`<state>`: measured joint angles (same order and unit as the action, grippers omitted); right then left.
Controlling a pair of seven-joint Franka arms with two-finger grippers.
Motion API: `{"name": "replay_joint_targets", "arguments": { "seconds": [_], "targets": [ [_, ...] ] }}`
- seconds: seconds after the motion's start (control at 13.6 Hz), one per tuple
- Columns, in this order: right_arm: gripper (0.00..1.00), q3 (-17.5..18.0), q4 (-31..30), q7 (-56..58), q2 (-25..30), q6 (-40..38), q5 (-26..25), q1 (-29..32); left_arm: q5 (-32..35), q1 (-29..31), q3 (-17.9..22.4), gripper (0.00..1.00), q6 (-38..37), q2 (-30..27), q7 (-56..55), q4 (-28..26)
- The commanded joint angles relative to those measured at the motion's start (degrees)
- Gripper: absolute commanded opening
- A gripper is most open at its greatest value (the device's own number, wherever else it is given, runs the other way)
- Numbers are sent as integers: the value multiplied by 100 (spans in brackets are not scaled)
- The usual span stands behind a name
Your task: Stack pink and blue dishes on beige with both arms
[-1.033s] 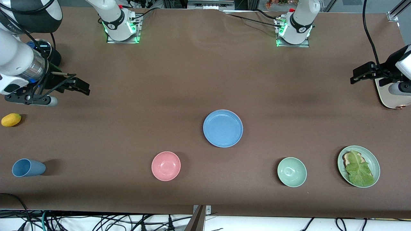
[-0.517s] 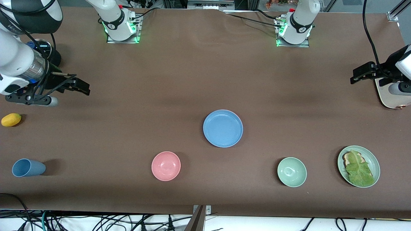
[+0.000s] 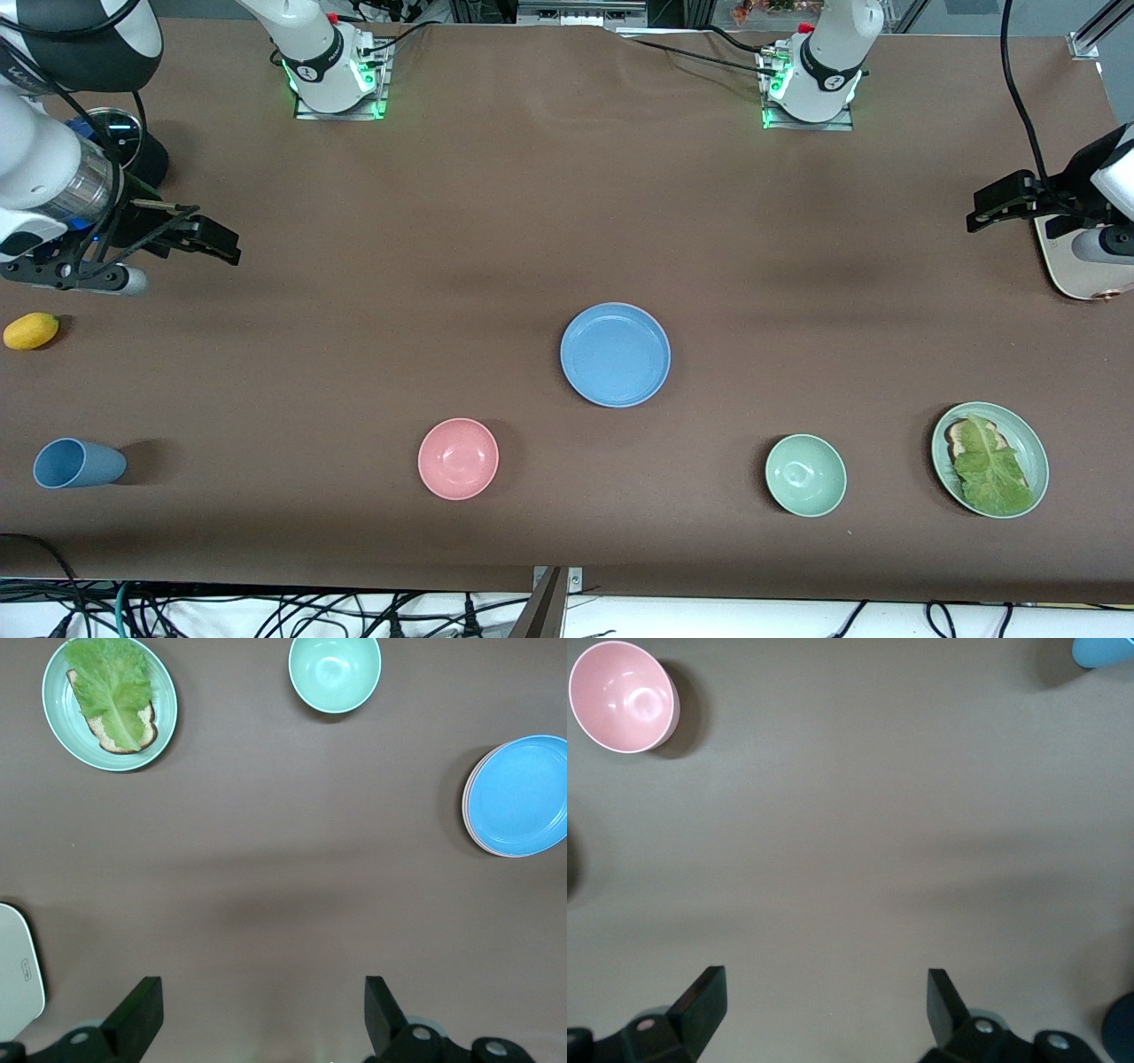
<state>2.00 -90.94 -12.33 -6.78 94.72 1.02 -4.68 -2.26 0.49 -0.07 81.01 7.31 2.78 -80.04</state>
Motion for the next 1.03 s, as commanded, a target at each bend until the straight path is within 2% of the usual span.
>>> {"name": "replay_joint_targets", "arguments": {
  "seconds": [0.0,0.96],
  "targets": [
    [100,82,23,108,89,-103,-14,81,-72,21,-19,100,-24,-54,-23,6],
    [100,90,23,99,133,-253,-6,81,-72,30,-19,100,-24,-10,-23,32]
  ]
}}
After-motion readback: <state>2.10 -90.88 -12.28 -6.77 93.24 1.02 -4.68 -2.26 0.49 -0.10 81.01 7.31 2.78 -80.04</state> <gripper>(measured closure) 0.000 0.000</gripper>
